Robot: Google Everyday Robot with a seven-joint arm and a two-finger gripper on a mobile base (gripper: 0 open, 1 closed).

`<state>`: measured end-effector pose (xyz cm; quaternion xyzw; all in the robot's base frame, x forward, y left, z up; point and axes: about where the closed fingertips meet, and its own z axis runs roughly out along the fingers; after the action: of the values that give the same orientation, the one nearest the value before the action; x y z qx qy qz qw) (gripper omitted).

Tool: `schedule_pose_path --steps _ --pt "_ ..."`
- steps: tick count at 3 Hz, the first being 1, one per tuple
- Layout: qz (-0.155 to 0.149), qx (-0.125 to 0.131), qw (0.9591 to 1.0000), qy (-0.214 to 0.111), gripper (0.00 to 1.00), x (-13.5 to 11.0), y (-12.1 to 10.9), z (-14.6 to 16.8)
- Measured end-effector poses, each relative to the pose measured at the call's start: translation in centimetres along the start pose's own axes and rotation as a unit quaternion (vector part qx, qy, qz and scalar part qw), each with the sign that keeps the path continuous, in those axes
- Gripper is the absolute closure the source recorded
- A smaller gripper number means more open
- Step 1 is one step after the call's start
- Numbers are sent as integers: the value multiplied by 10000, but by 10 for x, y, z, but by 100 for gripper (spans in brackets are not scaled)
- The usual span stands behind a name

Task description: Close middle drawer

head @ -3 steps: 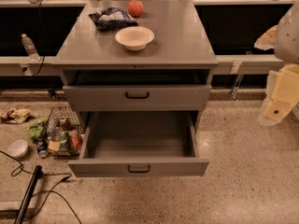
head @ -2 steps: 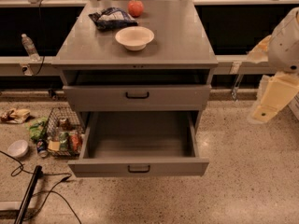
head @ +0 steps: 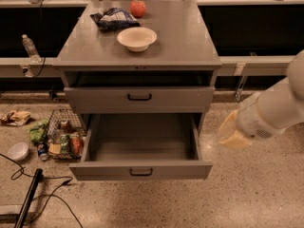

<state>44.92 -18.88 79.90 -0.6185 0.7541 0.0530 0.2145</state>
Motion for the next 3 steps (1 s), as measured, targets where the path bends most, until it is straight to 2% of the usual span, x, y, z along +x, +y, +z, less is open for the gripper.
schedule_pose_path --steps 1,2,3 --pt "-285 42 9994 -213 95 2 -12 76" --pt "-258 425 9982 -346 100 -3 -33 81" --pt "-258 425 9982 -346 100 -3 -33 81"
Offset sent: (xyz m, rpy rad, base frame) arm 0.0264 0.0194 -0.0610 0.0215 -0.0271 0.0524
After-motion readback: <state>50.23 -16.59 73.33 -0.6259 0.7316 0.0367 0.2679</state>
